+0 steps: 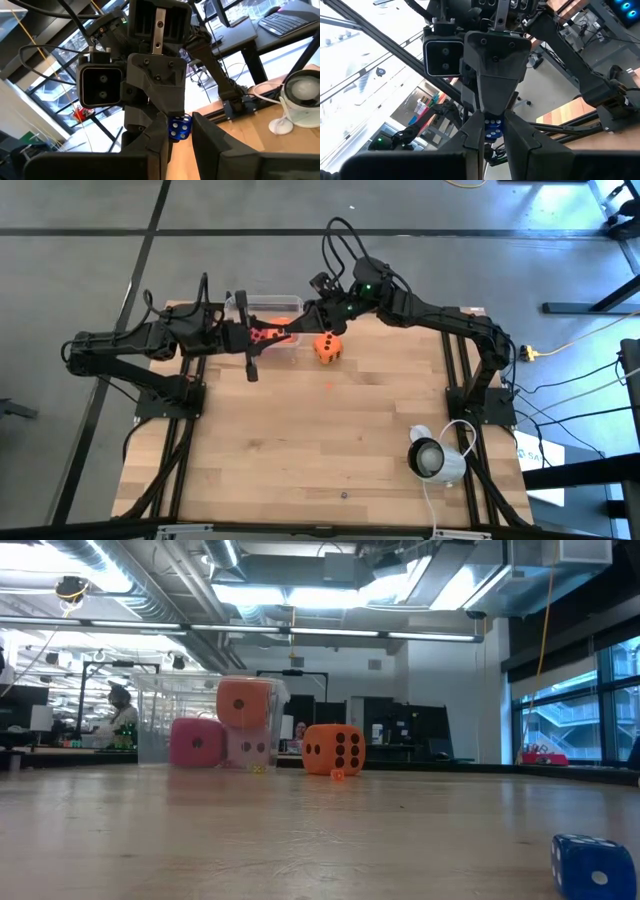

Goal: Pick & Place Dice
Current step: Put the small top blue die into the transparent bin

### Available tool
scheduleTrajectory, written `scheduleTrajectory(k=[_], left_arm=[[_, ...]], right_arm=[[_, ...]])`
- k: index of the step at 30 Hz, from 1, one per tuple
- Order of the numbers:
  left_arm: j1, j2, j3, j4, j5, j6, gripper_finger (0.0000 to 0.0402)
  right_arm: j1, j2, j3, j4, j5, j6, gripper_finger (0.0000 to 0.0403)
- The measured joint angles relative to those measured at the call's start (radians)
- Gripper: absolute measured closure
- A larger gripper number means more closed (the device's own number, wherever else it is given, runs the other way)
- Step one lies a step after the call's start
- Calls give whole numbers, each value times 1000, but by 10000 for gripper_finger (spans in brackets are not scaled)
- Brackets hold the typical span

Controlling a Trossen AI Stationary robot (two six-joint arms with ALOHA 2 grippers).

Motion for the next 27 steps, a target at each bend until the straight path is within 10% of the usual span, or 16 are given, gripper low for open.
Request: scheduleTrajectory(k=[20, 27], left_arm=[[-1, 12, 1, 28, 64, -16, 391], [-20, 15, -1, 36, 16, -30, 395]], right_arm=[[35, -2, 0, 3, -8, -8, 352], [37, 1, 2, 3, 71, 14, 296]])
